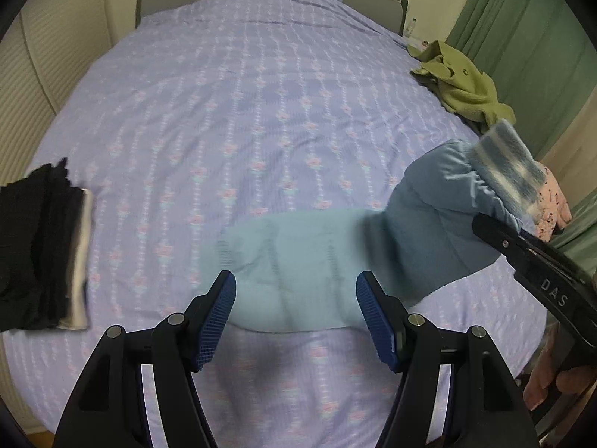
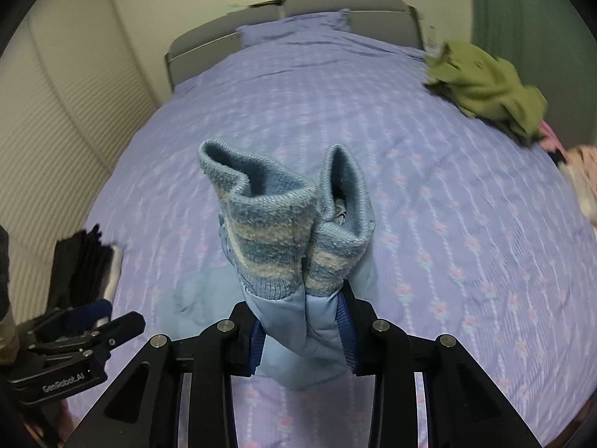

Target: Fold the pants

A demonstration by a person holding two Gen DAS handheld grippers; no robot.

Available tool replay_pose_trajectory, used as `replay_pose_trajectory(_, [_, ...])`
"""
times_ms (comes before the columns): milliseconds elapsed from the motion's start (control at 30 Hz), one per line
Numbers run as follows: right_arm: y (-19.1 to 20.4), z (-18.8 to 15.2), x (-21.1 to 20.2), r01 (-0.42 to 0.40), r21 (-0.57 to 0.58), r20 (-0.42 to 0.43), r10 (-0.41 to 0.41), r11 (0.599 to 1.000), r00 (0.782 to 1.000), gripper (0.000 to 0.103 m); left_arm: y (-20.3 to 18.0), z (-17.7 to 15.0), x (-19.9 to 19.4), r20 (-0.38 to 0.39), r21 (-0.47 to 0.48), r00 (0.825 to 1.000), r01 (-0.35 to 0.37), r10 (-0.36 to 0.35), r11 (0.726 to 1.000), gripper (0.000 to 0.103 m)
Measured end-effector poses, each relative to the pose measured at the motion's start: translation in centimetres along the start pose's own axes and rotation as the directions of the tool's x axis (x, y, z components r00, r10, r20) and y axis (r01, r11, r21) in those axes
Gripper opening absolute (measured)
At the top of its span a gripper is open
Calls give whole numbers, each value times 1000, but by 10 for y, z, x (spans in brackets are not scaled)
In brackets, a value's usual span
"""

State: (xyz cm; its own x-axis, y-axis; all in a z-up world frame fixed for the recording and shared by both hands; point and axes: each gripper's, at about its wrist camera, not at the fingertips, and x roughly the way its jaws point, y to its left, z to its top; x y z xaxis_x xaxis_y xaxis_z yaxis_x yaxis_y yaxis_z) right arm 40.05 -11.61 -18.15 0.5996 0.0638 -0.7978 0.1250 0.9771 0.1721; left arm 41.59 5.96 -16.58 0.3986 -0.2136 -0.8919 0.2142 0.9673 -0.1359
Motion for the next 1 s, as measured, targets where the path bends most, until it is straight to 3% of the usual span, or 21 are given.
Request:
replay_pose_trajectory(133, [42, -6, 20, 35, -69, -31, -38, 997, 999, 34, 32, -8, -3, 20, -20, 1000, -21, 21, 1000, 66])
replay_pose_trajectory(433, [112, -30, 77, 53, -214, -126, -82, 975, 989, 34, 83, -30, 8, -26, -62, 998, -53, 51, 997, 65])
replay_pose_trajectory(867, [156, -56, 124, 20, -315, -240, -99, 949, 966, 35, 134, -58, 10, -66, -180, 992, -118, 107, 977, 65])
replay_pose_trajectory(1000, [161, -63, 128, -28, -337, -273, -69, 941, 960, 46, 137, -63, 11, -79, -186, 988, -143, 130, 972, 65])
